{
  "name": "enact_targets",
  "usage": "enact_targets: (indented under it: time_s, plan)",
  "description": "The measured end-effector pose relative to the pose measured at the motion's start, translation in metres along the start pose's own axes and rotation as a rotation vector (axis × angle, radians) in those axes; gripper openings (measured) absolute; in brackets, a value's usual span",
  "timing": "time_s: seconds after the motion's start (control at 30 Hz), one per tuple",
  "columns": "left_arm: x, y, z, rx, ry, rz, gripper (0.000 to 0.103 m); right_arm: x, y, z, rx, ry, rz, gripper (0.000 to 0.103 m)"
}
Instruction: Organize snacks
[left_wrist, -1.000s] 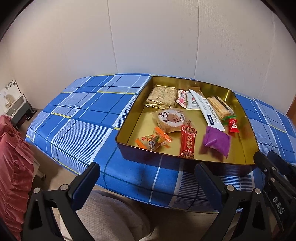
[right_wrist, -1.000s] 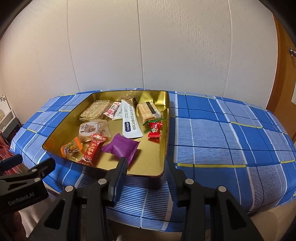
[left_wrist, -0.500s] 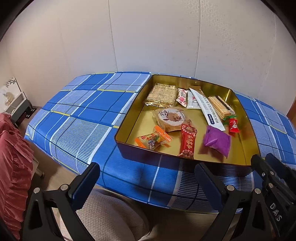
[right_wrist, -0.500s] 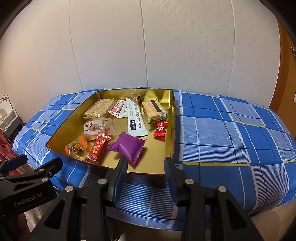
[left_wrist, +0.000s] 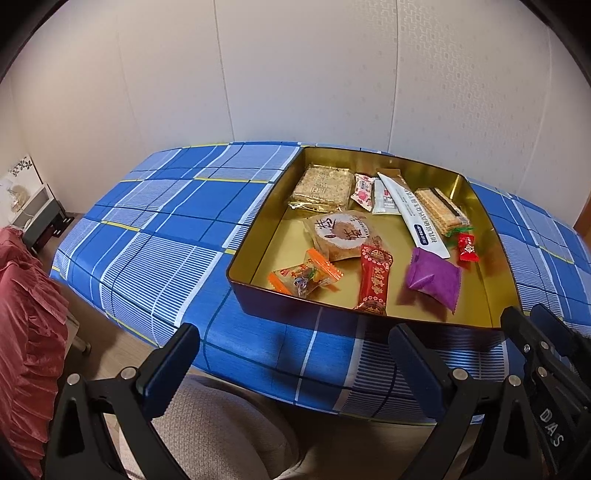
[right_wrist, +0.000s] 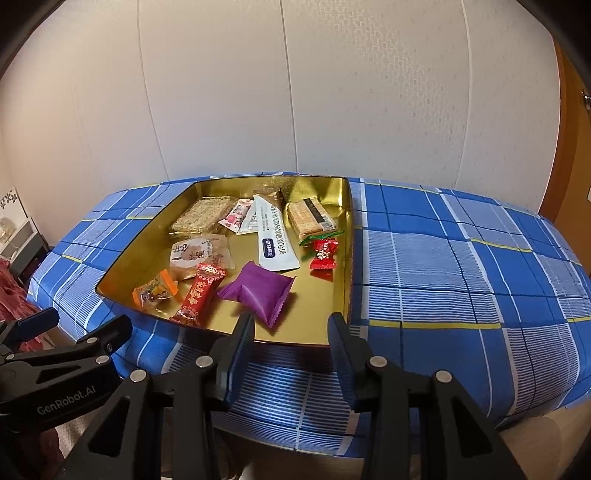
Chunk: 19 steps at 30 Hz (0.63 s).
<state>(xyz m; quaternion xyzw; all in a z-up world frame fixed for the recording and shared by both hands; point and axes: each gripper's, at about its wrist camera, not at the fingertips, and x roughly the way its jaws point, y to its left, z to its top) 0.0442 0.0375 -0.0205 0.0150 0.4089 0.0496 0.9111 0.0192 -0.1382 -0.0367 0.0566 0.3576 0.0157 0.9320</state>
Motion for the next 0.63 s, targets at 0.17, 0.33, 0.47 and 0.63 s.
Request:
enact_targets:
  time_s: [0.17, 0.33, 0.47, 0.63]
  plan:
    - [-0.0003, -0.0004, -0.0004, 0.011, 0.003, -0.011, 0.103, -0.0004, 0.0006, 0.0000, 0.000, -0.001, 0.002, 0.042]
    - [-0.0034, -0.0056, -0.0004, 0.028, -0.007, -0.015, 0.103, -0.0017, 0.0010, 0.0005, 0.000, -0.005, 0.006, 0.042]
    - [-0.0048, -0.0055, 0.0015, 0.011, -0.009, -0.033, 0.103, -0.0028, -0.0004, 0.0009, 0.004, -0.007, 0.009, 0.042]
    - [-0.0051, -0.0054, 0.0021, -0.015, -0.013, -0.034, 0.103, -0.0025, -0.0026, 0.0019, 0.010, -0.010, 0.013, 0.042]
